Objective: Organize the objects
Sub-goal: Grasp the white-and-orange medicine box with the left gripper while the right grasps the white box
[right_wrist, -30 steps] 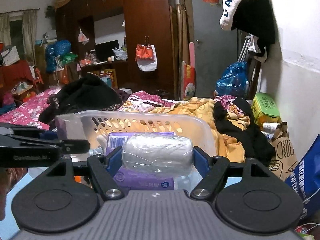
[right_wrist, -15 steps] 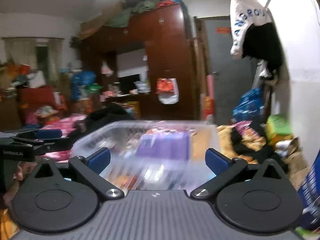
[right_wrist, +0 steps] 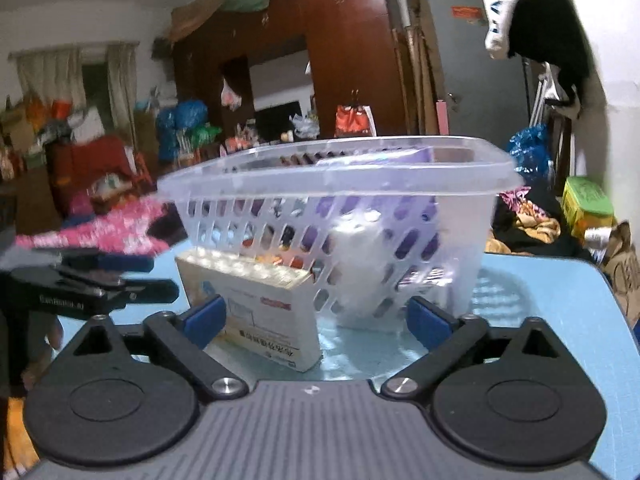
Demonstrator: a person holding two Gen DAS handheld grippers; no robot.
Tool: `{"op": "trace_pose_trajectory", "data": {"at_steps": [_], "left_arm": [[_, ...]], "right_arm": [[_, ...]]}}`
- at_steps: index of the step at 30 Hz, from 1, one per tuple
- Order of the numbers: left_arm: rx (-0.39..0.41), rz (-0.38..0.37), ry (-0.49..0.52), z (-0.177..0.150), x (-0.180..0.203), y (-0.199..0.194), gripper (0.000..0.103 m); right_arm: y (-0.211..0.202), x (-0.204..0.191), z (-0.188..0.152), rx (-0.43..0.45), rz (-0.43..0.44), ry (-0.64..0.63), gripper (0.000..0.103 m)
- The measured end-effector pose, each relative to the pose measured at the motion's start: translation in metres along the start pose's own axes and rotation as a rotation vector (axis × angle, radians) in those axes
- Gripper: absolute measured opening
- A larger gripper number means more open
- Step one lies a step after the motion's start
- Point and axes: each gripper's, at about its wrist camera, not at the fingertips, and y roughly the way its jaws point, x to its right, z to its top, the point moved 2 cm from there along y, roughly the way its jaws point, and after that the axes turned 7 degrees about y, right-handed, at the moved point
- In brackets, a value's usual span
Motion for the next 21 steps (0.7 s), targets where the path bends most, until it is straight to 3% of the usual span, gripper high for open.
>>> {"op": "trace_pose_trajectory", "data": {"at_steps": [3,7,12,21], "left_arm": [[-0.010,-0.018,0.019,0.000,0.008,0.007,0.077],[-0.025,-0.037,0.040,0.001,0.014,0.014,0.061],[-0.019,-0.069,0.057,0.005,0.022,0.019,0.051],[0.040,-0.051,0.091,0.005,0.034,0.007,0.040]], "right_arm": [[0.005,-0.003,-0.003,-0.038,0.012,-0.008,0.076],[0.006,-0.006,-0.004,-0.049,0.019,-0.030,0.066],[0.007,-0.011,-0.007,-0.076,0.031,-0.050,0.043],[-0.005,-0.018,-0.006,-0.019,0.018,-0.072,0.038]]}}
